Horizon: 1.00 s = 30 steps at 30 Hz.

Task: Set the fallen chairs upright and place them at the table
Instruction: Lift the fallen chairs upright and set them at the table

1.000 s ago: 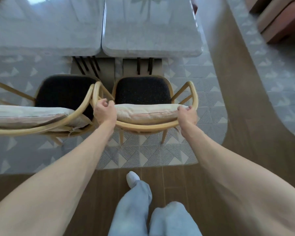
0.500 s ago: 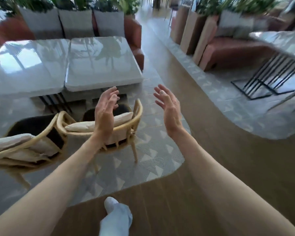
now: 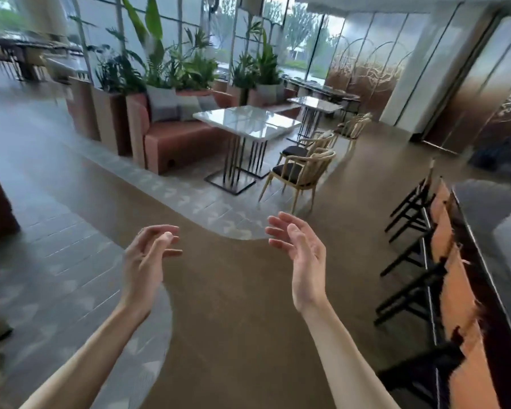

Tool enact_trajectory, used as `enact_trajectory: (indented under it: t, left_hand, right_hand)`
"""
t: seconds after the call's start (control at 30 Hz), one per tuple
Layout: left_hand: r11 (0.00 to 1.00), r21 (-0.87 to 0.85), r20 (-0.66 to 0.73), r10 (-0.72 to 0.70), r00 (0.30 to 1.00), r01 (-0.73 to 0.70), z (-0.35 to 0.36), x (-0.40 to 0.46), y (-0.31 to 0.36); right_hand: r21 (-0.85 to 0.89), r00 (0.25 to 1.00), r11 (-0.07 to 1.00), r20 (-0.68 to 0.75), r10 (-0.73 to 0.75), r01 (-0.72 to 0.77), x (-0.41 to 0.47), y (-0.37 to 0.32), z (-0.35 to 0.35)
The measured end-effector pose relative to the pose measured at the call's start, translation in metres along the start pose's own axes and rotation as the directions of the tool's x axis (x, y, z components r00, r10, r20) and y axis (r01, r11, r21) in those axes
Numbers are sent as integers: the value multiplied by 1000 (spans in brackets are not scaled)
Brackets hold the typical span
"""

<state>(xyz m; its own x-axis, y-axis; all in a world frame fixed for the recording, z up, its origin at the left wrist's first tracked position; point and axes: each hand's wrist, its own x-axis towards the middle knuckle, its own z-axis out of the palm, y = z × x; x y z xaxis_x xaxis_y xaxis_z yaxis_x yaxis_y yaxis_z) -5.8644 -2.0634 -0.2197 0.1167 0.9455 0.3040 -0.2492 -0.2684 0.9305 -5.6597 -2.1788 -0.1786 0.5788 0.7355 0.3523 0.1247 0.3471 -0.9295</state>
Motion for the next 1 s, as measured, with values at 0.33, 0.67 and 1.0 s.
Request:
enact_trajectory:
  t: [0.33, 0.67, 1.0]
  left_hand:
    - [979, -134, 364, -96, 926, 154, 195, 164, -120]
    - [953, -112, 590, -163, 791, 280, 366, 332, -194]
    - [964, -8, 554, -216, 804, 265, 522, 552, -319]
  right_hand:
    - [-115, 976, 992, -215, 26, -51, 183, 67, -116]
    - [-143, 899, 977, -431, 81, -157, 353, 125, -196]
    - [-15, 865, 989, -488, 119, -145, 635, 278, -230]
